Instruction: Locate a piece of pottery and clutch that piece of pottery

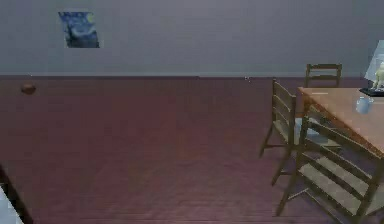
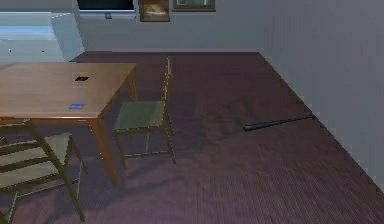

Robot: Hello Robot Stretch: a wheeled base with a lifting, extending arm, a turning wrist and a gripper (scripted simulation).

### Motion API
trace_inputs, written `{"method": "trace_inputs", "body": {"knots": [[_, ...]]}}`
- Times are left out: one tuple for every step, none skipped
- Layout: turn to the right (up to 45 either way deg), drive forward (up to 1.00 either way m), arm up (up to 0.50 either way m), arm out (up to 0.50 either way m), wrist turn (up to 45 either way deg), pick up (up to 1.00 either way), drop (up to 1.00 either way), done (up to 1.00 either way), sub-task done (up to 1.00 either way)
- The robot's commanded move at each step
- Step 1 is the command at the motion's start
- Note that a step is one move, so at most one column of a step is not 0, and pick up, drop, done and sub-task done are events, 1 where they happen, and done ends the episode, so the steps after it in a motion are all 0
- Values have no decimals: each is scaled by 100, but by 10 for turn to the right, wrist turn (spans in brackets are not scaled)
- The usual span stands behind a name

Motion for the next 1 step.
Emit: {"method": "trace_inputs", "body": {"knots": [[-150,0,0,0,0,0,0,0,0]]}}
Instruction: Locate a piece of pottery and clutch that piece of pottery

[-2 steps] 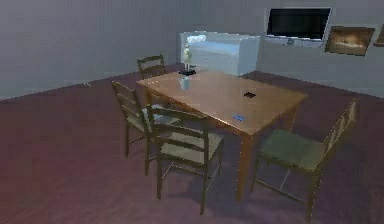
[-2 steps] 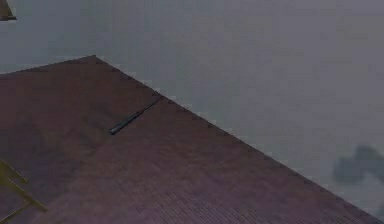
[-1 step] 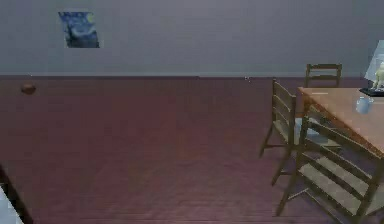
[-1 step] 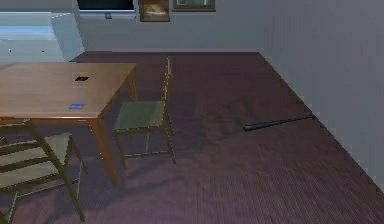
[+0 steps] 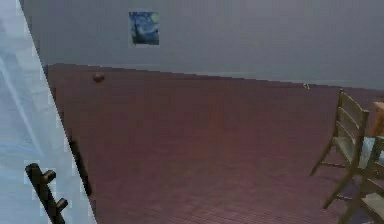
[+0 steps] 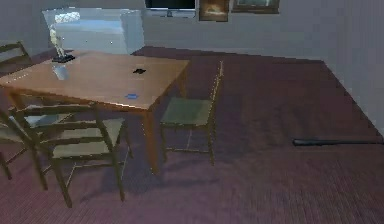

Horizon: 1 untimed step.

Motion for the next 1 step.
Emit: {"method": "trace_inputs", "body": {"knots": [[0,100,0,0,0,0,0,0,0]]}}
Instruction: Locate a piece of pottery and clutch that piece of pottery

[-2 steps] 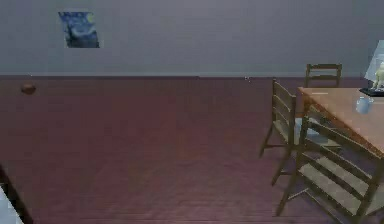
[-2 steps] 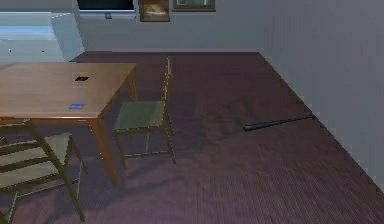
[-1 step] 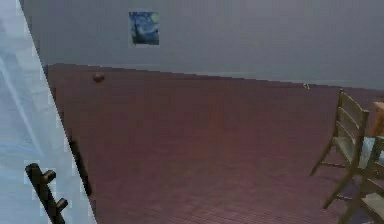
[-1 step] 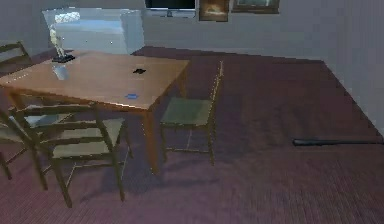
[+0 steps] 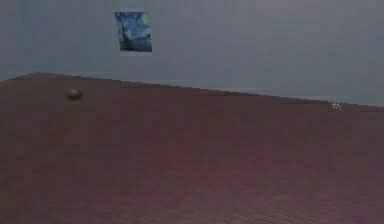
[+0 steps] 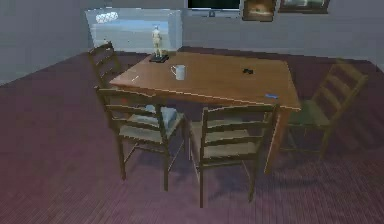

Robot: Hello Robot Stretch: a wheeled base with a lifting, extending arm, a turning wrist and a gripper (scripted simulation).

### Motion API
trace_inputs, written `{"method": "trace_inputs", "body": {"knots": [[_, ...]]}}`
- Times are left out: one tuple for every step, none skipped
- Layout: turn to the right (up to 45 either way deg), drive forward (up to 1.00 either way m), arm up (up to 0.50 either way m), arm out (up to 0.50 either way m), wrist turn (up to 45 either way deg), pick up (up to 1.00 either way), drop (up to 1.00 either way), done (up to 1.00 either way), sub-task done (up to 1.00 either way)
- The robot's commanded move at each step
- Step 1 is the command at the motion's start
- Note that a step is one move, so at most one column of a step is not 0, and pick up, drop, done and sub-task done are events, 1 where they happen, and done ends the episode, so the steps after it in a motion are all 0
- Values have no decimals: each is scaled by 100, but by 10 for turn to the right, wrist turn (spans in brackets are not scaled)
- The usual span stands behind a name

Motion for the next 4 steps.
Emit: {"method": "trace_inputs", "body": {"knots": [[-300,0,0,0,0,0,0,0,0],[0,5,0,0,0,0,0,0,0],[-390,0,0,0,0,0,0,0,0],[0,100,0,0,0,0,0,0,0]]}}
